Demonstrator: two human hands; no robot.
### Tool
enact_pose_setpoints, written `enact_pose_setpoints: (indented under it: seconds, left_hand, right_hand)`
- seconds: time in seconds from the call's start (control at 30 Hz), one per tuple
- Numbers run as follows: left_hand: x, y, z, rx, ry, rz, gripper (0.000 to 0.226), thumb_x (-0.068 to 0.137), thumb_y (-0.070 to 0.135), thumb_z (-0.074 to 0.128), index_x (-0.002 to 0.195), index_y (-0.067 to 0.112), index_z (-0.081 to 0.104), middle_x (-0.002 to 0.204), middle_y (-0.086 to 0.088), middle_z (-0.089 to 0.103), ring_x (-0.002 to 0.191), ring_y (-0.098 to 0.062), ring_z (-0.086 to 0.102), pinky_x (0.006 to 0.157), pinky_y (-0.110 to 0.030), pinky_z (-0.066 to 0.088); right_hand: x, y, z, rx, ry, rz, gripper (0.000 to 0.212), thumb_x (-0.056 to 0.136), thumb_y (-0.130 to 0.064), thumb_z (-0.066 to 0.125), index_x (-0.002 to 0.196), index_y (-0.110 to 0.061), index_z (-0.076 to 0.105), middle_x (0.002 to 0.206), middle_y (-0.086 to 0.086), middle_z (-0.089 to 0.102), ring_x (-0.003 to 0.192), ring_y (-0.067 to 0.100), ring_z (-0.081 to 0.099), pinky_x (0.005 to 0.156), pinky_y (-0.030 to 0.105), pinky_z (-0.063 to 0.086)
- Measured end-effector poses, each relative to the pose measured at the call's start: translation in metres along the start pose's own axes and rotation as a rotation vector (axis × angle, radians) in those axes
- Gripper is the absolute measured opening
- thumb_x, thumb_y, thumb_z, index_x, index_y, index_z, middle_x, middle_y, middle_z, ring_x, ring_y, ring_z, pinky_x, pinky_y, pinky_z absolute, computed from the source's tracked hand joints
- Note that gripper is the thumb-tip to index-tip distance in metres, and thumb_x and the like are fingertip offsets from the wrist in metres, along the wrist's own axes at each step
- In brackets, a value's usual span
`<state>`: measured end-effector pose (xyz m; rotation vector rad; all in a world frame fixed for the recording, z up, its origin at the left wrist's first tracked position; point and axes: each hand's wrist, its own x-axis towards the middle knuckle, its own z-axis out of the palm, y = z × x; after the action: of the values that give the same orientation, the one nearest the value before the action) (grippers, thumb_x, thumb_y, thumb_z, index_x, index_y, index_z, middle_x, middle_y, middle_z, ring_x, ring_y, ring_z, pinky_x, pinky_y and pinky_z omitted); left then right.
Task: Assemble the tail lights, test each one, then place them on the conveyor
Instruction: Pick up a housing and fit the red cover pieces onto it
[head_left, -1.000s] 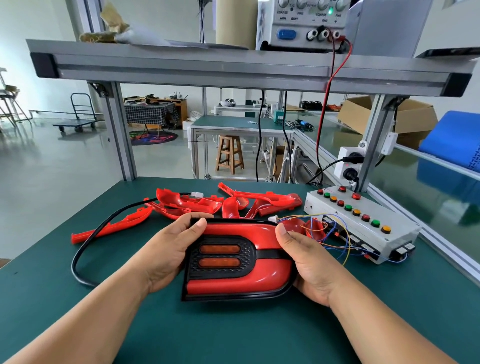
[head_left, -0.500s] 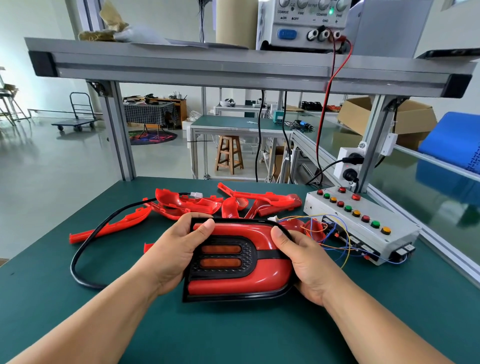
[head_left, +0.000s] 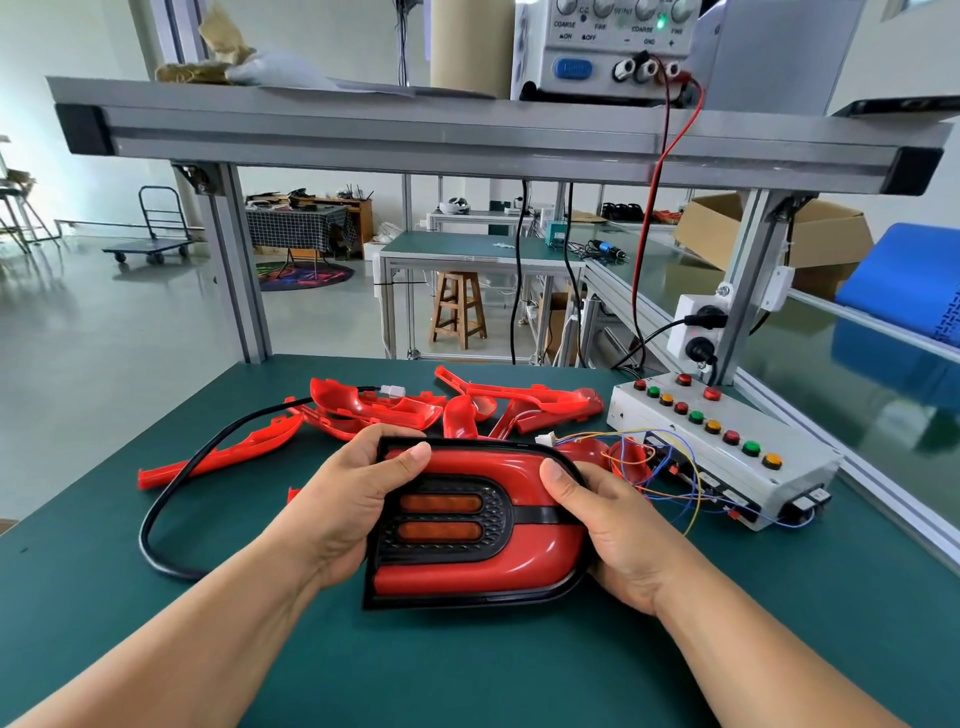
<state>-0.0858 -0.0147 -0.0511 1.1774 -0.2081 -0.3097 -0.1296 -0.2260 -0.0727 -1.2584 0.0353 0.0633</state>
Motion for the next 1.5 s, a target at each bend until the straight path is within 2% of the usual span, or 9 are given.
enact_pose_setpoints:
  seconds: [0.07,0.37,0.57,0.7,0.8,0.9,1.03,1.17,1.5]
  left_hand:
    - [0.001,-0.001,0.001,-0.008,0.005,0.002,0.031,0.073,0.015,0.066,0.103,0.010,0.057,0.085,-0.022,0.072,0.073,-0.041,0.071,0.054,-0.049,0.057]
    - [0.005,-0.006,-0.002,-0.023,0.015,0.013,0.030,0.073,0.018,0.067,0.100,0.012,0.057,0.083,-0.022,0.072,0.071,-0.040,0.072,0.053,-0.048,0.057]
    - [0.007,-0.008,-0.005,0.030,-0.022,0.030,0.036,0.078,0.027,0.066,0.110,0.013,0.058,0.100,-0.023,0.071,0.086,-0.040,0.071,0.063,-0.047,0.058]
    - [0.006,-0.009,-0.006,0.026,-0.047,0.025,0.034,0.080,0.027,0.065,0.110,0.014,0.059,0.103,-0.024,0.071,0.089,-0.042,0.070,0.064,-0.048,0.058]
    - [0.005,-0.009,-0.006,0.014,-0.055,0.016,0.026,0.080,0.027,0.065,0.104,0.017,0.062,0.103,-0.025,0.070,0.089,-0.042,0.070,0.065,-0.048,0.058]
    - [0.003,-0.007,-0.007,-0.016,-0.092,-0.014,0.030,0.081,0.029,0.064,0.107,0.016,0.060,0.106,-0.026,0.069,0.092,-0.043,0.069,0.068,-0.050,0.058]
    - [0.003,-0.007,-0.005,-0.016,-0.075,0.018,0.029,0.080,0.029,0.062,0.105,0.014,0.060,0.098,-0.023,0.072,0.084,-0.042,0.071,0.062,-0.048,0.058]
    - [0.005,-0.009,-0.001,0.004,-0.017,0.069,0.026,0.079,0.026,0.062,0.102,0.014,0.060,0.087,-0.019,0.073,0.074,-0.038,0.072,0.055,-0.045,0.058]
    - [0.011,-0.008,0.001,-0.007,0.048,0.019,0.011,0.089,0.022,0.061,0.097,0.014,0.059,0.087,-0.025,0.071,0.073,-0.043,0.071,0.054,-0.050,0.056]
  right_hand:
    - [0.000,0.000,0.000,0.007,-0.005,-0.006,0.027,0.073,-0.032,0.070,0.091,-0.012,0.075,0.094,0.013,0.075,0.079,0.022,0.073,0.067,0.033,0.060]
    - [0.002,0.000,0.006,0.021,0.080,-0.043,0.030,0.071,-0.031,0.069,0.092,-0.010,0.068,0.080,0.005,0.076,0.068,0.015,0.072,0.057,0.026,0.056]
    - [0.001,0.000,0.004,0.009,0.051,-0.004,0.034,0.073,-0.038,0.070,0.094,-0.012,0.070,0.088,0.010,0.076,0.074,0.019,0.073,0.061,0.029,0.058]
    - [0.002,-0.002,0.003,-0.042,0.005,-0.013,0.045,0.073,-0.048,0.070,0.096,-0.010,0.074,0.100,0.016,0.074,0.087,0.026,0.072,0.073,0.036,0.060]
    - [0.002,-0.001,0.005,-0.049,0.026,-0.051,0.041,0.068,-0.045,0.075,0.093,-0.012,0.076,0.100,0.017,0.074,0.086,0.026,0.073,0.070,0.034,0.059]
    - [0.002,0.000,0.006,-0.043,0.045,-0.060,0.034,0.066,-0.039,0.077,0.090,-0.014,0.078,0.097,0.016,0.075,0.082,0.025,0.073,0.067,0.032,0.058]
    - [0.001,0.001,0.006,-0.053,0.052,-0.081,0.033,0.067,-0.037,0.077,0.091,-0.015,0.078,0.096,0.014,0.075,0.082,0.024,0.073,0.066,0.030,0.058]
    - [0.003,0.001,0.006,-0.051,0.067,-0.078,0.043,0.065,-0.036,0.078,0.098,-0.008,0.074,0.098,0.016,0.075,0.082,0.025,0.073,0.065,0.031,0.057]
    - [0.006,0.002,0.008,0.002,0.121,-0.071,0.045,0.060,-0.034,0.077,0.095,-0.009,0.068,0.082,0.008,0.076,0.067,0.018,0.072,0.055,0.027,0.055]
